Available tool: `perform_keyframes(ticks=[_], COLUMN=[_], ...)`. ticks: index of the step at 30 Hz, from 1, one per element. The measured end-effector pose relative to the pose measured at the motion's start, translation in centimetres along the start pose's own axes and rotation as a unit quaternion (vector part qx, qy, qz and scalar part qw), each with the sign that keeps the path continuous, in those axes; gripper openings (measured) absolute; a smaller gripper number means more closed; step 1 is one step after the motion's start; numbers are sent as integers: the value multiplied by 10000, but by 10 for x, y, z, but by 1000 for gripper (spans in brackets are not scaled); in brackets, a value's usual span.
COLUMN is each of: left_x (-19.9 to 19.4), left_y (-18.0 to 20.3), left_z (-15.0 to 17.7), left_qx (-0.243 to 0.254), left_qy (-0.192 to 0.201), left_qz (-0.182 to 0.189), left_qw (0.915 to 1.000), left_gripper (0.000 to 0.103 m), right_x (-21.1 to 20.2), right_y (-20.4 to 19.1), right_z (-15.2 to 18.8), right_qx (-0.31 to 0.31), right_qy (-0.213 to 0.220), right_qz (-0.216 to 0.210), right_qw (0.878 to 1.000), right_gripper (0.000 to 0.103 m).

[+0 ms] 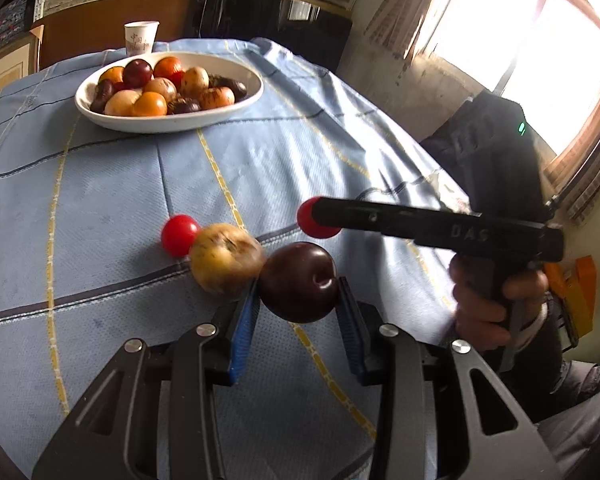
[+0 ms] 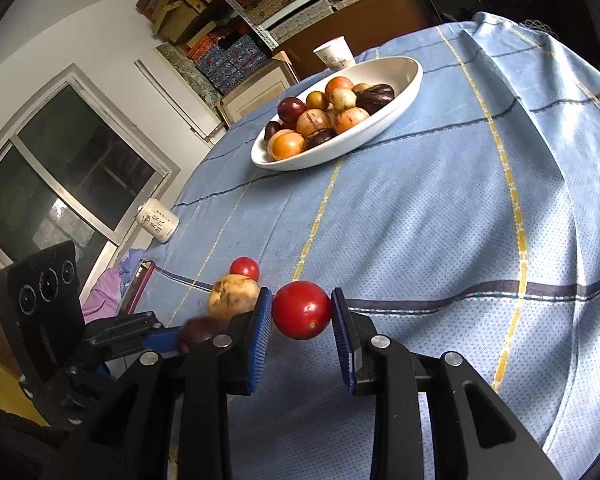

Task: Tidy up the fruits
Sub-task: 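Place both fruits on the white plate and open both tools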

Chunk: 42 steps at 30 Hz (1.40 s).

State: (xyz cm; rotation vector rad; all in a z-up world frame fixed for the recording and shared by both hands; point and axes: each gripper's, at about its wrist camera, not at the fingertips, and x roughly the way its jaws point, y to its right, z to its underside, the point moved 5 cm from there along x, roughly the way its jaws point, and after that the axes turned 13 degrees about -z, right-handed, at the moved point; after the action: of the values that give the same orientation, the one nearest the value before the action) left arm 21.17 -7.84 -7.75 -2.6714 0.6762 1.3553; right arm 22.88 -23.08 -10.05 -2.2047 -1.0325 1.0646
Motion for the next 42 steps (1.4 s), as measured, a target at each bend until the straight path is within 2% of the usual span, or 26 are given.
perform_keyframes(ticks=[5,8,11,14,18,24,30,31,32,33,34,35,38,40,42], left_x=[-22,-30,-28,-14,18,63,91,93,92,88,81,72,51,39,25], left_y=[-18,-38,-58,-80,-103,-119,-120,-120,-120,-121,-120,-118,-113,-111,-110], left_z=[-15,-39,-74,-113,-156,-195,-219,-221,-222,-224,-223,-221,-211,-204,-192], left_qx=[100,177,102,-89,-350,-421,-384,-389,-413,-454,-499,-498,-447,-467,-532], left_qy=[169,329,600,785,768,682,676,648,657,765,917,1044,1059,1094,1145], left_qz=[58,-193,-482,-706,-967,-1337,-1460,-1525,-1628,-1743,-1849,-1930,-2064,-2163,-2271], left_qw=[9998,9991,9970,9944,9917,9878,9862,9854,9836,9807,9772,9744,9717,9691,9656], left_gripper=[38,38,38,38,38,38,38,48,58,76,81,81,82,87,88], right_x=[7,6,5,14,37,60,73,71,68,62,58,54,41,32,25], right_y=[-15,-27,-33,-25,4,44,66,67,67,66,63,57,41,31,22], right_z=[-9,-32,-74,-106,-144,-171,-184,-185,-184,-184,-184,-183,-178,-170,-158], right_qx=[-56,-323,-647,-688,-365,-218,-52,-9,42,90,80,14,-174,-272,-300], right_qy=[-175,-143,214,507,836,1101,1173,1216,1292,1412,1428,1407,1447,1474,1457], right_qz=[-248,-138,110,312,408,781,847,814,771,700,642,598,580,582,496], right_qw=[9995,9993,9976,9959,9950,9906,9895,9892,9886,9875,9876,9882,9876,9870,9876], right_gripper=[31,31,31,31,31,31,34,50,59,60,60,59,61,64,65])
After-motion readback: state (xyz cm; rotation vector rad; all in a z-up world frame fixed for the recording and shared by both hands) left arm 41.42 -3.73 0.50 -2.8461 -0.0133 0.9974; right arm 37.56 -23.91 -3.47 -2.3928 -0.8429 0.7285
